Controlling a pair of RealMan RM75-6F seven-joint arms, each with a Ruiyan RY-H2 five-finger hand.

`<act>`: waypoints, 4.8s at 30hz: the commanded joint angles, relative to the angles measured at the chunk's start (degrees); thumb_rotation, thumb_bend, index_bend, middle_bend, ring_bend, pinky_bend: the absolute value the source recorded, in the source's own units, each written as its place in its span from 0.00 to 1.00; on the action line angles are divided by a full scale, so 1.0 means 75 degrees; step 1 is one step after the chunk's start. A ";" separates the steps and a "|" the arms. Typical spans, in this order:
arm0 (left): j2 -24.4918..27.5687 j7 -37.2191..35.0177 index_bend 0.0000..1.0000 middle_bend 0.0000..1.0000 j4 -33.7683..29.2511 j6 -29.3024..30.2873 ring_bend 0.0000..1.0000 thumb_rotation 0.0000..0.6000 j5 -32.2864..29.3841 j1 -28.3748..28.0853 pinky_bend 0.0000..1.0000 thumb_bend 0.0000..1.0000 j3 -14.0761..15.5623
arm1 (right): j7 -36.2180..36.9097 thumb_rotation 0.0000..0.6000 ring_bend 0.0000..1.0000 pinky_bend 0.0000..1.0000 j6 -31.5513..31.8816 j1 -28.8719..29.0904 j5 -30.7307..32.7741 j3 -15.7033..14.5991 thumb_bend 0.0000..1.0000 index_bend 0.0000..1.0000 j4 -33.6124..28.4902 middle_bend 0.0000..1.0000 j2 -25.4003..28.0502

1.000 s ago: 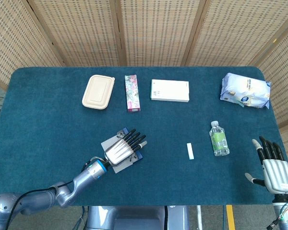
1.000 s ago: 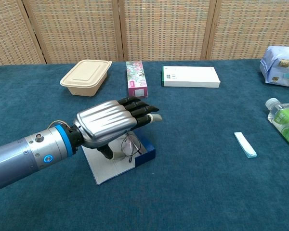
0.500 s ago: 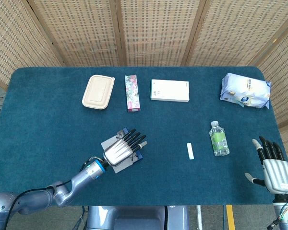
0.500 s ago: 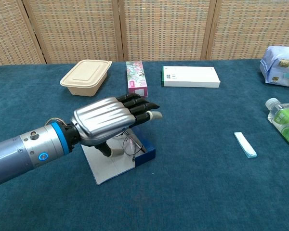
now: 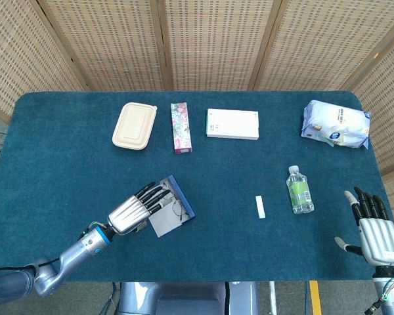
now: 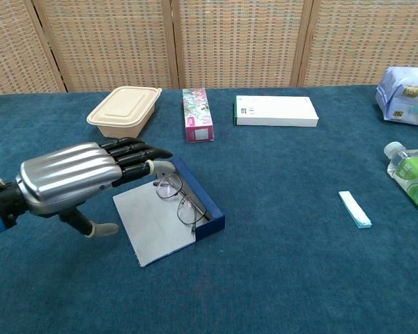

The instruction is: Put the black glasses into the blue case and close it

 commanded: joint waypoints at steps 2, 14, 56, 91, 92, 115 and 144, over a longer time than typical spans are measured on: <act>-0.0142 -0.0591 0.07 0.00 0.0628 0.0253 0.00 1.00 0.0114 0.0274 0.00 0.29 0.0159 | -0.0006 1.00 0.00 0.00 0.0002 -0.0001 0.0002 0.0000 0.00 0.06 0.0003 0.00 -0.0004; -0.0723 -0.1288 0.26 0.00 0.1724 0.0415 0.00 1.00 0.0190 0.0449 0.00 0.32 0.0101 | -0.0003 1.00 0.00 0.00 -0.0008 0.0006 0.0008 0.0004 0.00 0.06 0.0004 0.00 -0.0004; -0.1651 -0.1419 0.28 0.00 0.2985 0.0132 0.00 1.00 0.0145 0.0284 0.00 0.34 -0.0130 | 0.0035 1.00 0.00 0.00 -0.0032 0.0017 0.0021 0.0006 0.00 0.06 -0.0014 0.00 0.0014; -0.1747 -0.0871 0.38 0.00 0.2599 -0.0249 0.00 1.00 -0.0157 -0.0226 0.00 0.48 -0.0633 | 0.0062 1.00 0.00 0.00 -0.0038 0.0018 0.0018 0.0001 0.00 0.06 -0.0020 0.00 0.0024; -0.1760 -0.0849 0.40 0.00 0.2561 -0.0285 0.00 1.00 -0.0187 -0.0237 0.00 0.48 -0.0651 | 0.0068 1.00 0.00 0.00 -0.0039 0.0019 0.0016 0.0001 0.00 0.06 -0.0018 0.00 0.0025; -0.0843 -0.1122 0.73 0.00 0.1755 0.0539 0.00 1.00 -0.0012 0.0397 0.00 0.48 -0.0198 | 0.0075 1.00 0.00 0.00 -0.0036 0.0020 0.0011 -0.0001 0.00 0.06 -0.0020 0.00 0.0025; 0.0881 -0.0166 0.75 0.00 -0.0244 0.0060 0.00 1.00 0.0092 0.0664 0.00 0.48 0.0010 | 0.0055 1.00 0.00 0.00 -0.0045 0.0024 0.0017 -0.0003 0.00 0.06 -0.0037 0.00 0.0029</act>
